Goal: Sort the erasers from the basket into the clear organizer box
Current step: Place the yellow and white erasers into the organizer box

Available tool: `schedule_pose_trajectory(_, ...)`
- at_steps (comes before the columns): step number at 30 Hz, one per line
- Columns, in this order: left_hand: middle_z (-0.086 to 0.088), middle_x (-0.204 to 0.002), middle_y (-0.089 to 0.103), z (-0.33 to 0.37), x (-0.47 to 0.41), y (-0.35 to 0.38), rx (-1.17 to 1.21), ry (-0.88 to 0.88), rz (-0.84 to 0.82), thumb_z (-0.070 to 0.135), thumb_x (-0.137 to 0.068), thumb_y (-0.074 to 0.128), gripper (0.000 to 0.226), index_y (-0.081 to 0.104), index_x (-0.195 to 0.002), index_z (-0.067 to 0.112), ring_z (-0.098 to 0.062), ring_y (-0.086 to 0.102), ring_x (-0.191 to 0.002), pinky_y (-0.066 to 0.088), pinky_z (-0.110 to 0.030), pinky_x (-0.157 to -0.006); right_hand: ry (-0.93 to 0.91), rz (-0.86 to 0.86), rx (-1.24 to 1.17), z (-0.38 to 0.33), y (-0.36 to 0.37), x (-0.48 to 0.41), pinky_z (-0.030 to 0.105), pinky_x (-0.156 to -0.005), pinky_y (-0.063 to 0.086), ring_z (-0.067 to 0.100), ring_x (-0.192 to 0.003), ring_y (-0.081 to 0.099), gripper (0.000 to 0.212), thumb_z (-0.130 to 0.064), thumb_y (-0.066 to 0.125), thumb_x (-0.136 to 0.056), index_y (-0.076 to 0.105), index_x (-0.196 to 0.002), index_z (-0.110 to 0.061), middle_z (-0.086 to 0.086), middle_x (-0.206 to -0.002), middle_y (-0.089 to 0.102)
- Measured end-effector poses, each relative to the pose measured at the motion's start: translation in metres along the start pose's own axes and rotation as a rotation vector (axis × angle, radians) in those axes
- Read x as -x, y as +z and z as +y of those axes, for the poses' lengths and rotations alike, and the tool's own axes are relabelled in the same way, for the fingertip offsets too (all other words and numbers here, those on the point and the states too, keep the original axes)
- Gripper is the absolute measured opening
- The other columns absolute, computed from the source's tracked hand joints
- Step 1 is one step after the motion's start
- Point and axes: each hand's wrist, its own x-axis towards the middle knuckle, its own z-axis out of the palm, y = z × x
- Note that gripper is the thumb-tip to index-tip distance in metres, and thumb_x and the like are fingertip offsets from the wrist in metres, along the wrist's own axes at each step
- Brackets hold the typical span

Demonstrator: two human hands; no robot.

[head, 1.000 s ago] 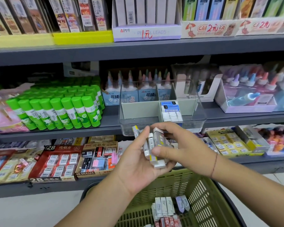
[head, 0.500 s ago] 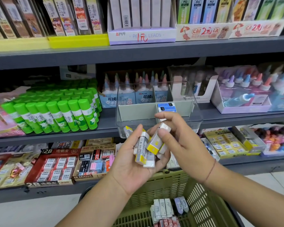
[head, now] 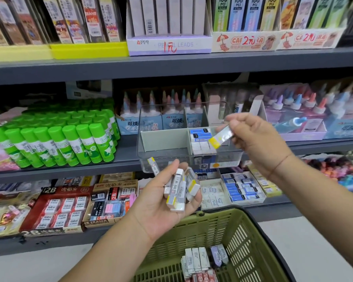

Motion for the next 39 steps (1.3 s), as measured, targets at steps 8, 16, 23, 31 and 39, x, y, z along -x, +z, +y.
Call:
schedule_pose_trajectory(8, -0.011, -0.082, 0.067, -0.003, 0.000, 0.002, -0.008, -0.039, 0.034, 0.021, -0.058, 0.083, 0.033, 0.075, -0.087, 0.007, -0.026, 0.064, -0.067, 0.056, -0.039, -0.060, -0.103, 0.039, 0.257, 0.010, -0.028, -0.073, 0.018, -0.061, 0.056, 0.003, -0.052, 0.062, 0.008, 0.001, 0.061, -0.088, 0.062, -0.087, -0.007, 0.010, -0.070, 0.064)
schedule_pose_trajectory(16, -0.011, -0.085, 0.067, 0.010, -0.001, 0.005, 0.005, -0.010, 0.062, 0.021, -0.056, 0.082, 0.032, 0.075, -0.085, 0.007, -0.026, 0.064, -0.069, 0.056, -0.039, -0.061, -0.120, -0.117, 0.973, 0.010, 0.028, -0.165, 0.029, -0.095, 0.047, 0.019, -0.096, 0.062, 0.024, -0.019, 0.068, -0.085, 0.070, -0.108, -0.014, 0.006, -0.110, 0.069)
schedule_pose_trajectory(23, -0.012, -0.084, 0.067, 0.029, -0.009, -0.002, 0.012, 0.029, 0.110, 0.023, -0.056, 0.082, 0.033, 0.076, -0.084, 0.006, -0.028, 0.065, -0.069, 0.055, -0.040, -0.060, -0.297, -0.174, 1.365, 0.032, 0.051, -0.180, 0.029, -0.081, 0.046, 0.025, -0.103, 0.060, 0.021, -0.043, 0.062, -0.086, 0.070, -0.101, -0.030, 0.002, -0.112, 0.067)
schedule_pose_trajectory(31, -0.011, -0.087, 0.066, 0.034, -0.016, -0.008, 0.020, 0.026, 0.092, 0.023, -0.059, 0.080, 0.033, 0.075, -0.087, 0.007, -0.027, 0.063, -0.071, 0.054, -0.040, -0.059, -0.425, -0.147, 1.533, 0.052, 0.056, -0.187, 0.031, -0.095, 0.035, 0.028, -0.103, 0.061, 0.046, -0.036, 0.055, -0.090, 0.052, -0.131, -0.015, 0.011, -0.107, 0.069)
schedule_pose_trajectory(39, -0.012, -0.097, 0.064, 0.030, -0.013, -0.004, -0.058, -0.008, 0.066, 0.024, -0.059, 0.081, 0.035, 0.076, -0.091, 0.009, -0.027, 0.063, -0.077, 0.055, -0.040, -0.060, -0.257, -0.201, 1.488, 0.035, 0.052, -0.171, 0.034, -0.097, 0.035, 0.028, -0.109, 0.058, 0.038, -0.041, 0.048, -0.095, 0.057, -0.129, -0.025, 0.010, -0.122, 0.062)
